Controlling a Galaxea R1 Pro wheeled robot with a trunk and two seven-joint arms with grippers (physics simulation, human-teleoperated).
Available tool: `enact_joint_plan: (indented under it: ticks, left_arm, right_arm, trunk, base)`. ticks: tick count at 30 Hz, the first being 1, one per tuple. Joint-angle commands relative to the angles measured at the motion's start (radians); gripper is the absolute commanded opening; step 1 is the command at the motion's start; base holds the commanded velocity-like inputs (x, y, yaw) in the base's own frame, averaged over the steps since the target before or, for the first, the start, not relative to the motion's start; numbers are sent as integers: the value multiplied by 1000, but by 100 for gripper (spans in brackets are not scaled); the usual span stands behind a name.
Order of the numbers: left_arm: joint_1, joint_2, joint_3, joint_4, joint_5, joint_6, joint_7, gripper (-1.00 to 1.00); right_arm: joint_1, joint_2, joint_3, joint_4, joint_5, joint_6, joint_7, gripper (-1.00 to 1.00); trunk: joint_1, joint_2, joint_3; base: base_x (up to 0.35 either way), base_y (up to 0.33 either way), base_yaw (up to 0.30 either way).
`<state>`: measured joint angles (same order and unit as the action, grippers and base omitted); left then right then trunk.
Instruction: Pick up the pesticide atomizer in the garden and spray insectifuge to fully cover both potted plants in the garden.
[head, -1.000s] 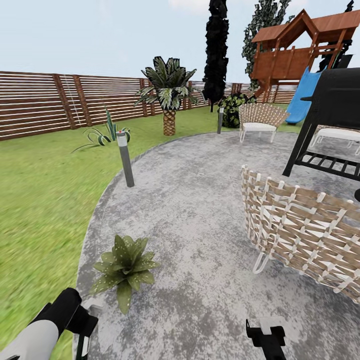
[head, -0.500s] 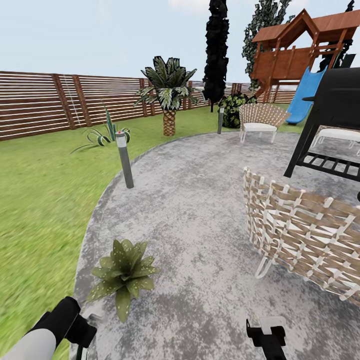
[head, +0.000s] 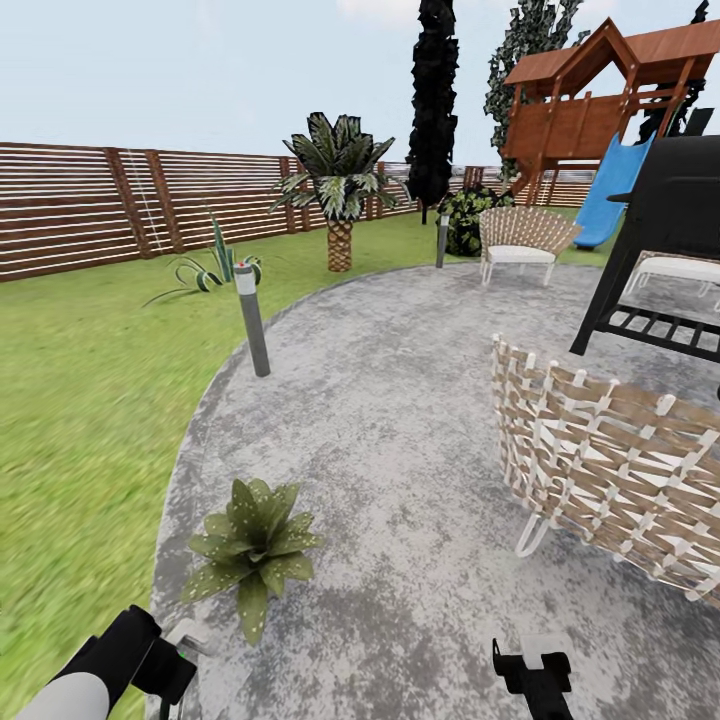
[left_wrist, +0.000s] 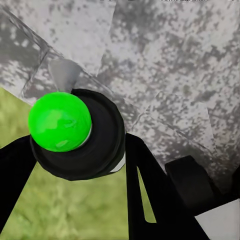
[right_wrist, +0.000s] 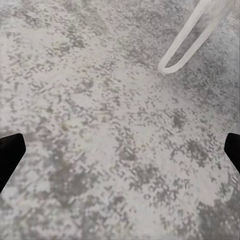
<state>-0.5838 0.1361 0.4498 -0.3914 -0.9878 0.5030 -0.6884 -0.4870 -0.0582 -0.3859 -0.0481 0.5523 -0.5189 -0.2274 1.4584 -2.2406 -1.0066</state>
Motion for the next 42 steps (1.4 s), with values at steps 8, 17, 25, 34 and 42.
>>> enact_joint_plan:
  ticks: [8,17,25,34,42]
  left_arm:
    - [-1,-8,10,-2,-6,8,-5,-100]
    - [-11,-67,15,-24,6,40,-7,-100]
    - [-10,-84,21,-85,8,101,-10,-100]
    - [-11,-92,24,-101,9,101,-13,-100]
    - [-12,-86,15,-103,143,104,-10,-100]
  right_arm:
    - [-1,0,-5,2,11,-3,-6,100]
    - [4,1,-5,2,11,-3,-6,100]
    - [5,2,-5,2,11,-3,-6,100]
    - [6,3,-5,2,11,-3,-6,100]
    - [7,3,-5,2,12,-3,-6,100]
  trunk:
    - [0,0,-1]
    - [0,0,-1]
    - [0,0,-1]
    - [0,0,-1]
    - [0,0,-1]
  base:
    - [-283,1,-88]
    - [-47,0,-29]
    - [0,0,0]
    - [0,0,0]
    - [0,0,0]
